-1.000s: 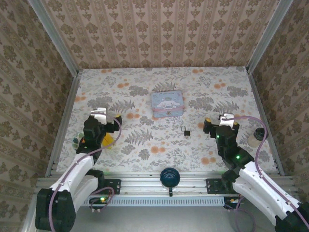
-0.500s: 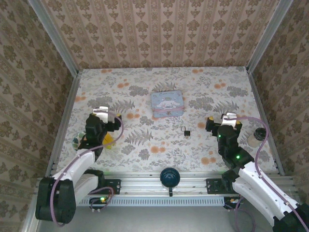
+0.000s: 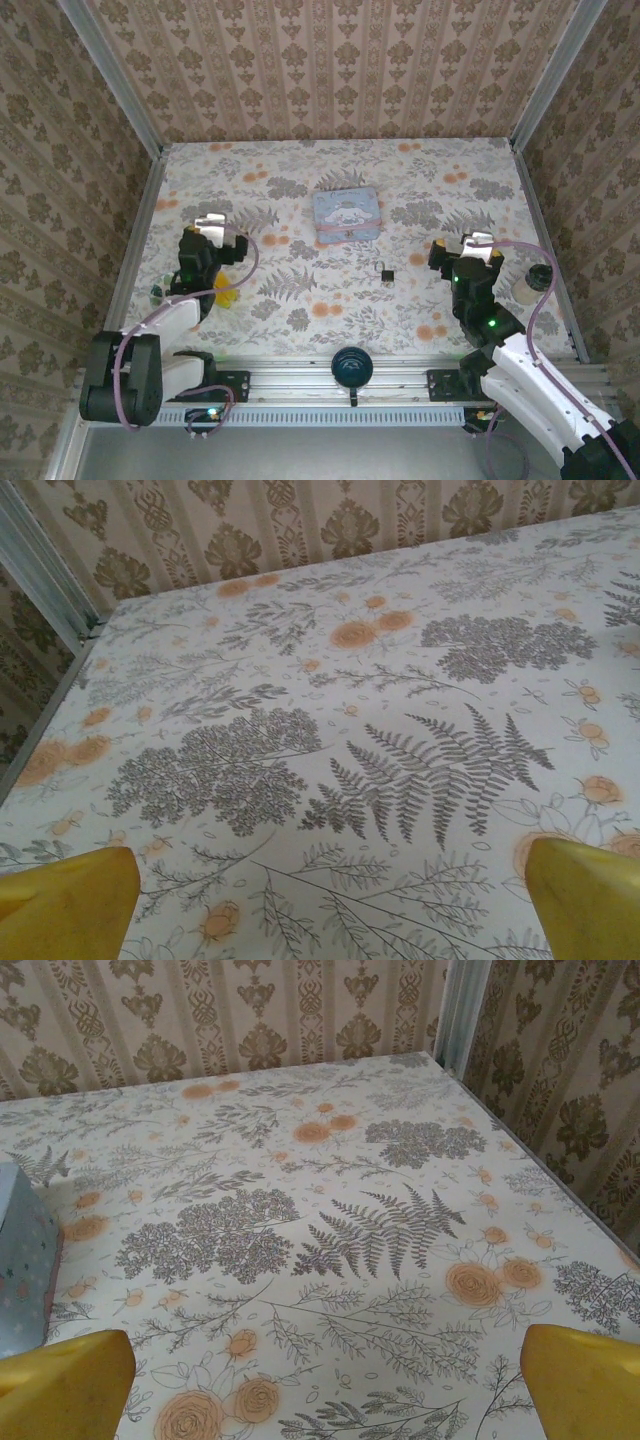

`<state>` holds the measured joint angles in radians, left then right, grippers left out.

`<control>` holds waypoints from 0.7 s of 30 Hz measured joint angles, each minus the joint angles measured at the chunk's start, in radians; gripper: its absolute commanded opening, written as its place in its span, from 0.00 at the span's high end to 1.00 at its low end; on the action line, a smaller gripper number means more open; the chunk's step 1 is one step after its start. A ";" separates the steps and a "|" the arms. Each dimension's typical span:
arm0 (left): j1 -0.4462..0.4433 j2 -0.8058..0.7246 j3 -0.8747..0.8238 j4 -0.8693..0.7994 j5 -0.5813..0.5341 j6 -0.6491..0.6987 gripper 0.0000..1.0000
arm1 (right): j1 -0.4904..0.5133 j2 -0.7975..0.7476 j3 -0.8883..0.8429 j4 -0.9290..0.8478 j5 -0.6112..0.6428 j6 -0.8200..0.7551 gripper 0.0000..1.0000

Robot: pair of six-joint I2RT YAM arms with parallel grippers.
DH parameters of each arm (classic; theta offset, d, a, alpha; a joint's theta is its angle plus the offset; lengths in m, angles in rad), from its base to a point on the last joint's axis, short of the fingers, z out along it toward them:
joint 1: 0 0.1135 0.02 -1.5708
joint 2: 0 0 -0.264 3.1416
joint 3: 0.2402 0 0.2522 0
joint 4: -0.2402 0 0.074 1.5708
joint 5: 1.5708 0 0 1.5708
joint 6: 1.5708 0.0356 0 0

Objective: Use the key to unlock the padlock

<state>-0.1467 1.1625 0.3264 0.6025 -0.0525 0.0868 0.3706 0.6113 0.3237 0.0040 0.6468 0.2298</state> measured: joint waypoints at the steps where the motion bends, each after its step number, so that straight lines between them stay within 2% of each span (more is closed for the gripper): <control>1: 0.006 0.006 -0.006 0.018 0.002 0.004 0.00 | -0.002 0.002 0.000 0.001 0.000 0.000 0.00; 9: 0.080 0.120 -0.047 0.175 0.080 0.012 0.00 | -0.018 0.026 0.000 0.028 -0.023 -0.014 0.00; 21: 0.086 0.245 -0.029 0.248 0.248 0.075 0.00 | -0.078 0.067 -0.023 0.129 -0.077 -0.046 0.00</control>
<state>-0.0605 1.4078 0.2977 0.8501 0.1959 0.1619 0.2924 0.6785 0.3004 0.1333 0.5697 0.1837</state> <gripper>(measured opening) 0.999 0.999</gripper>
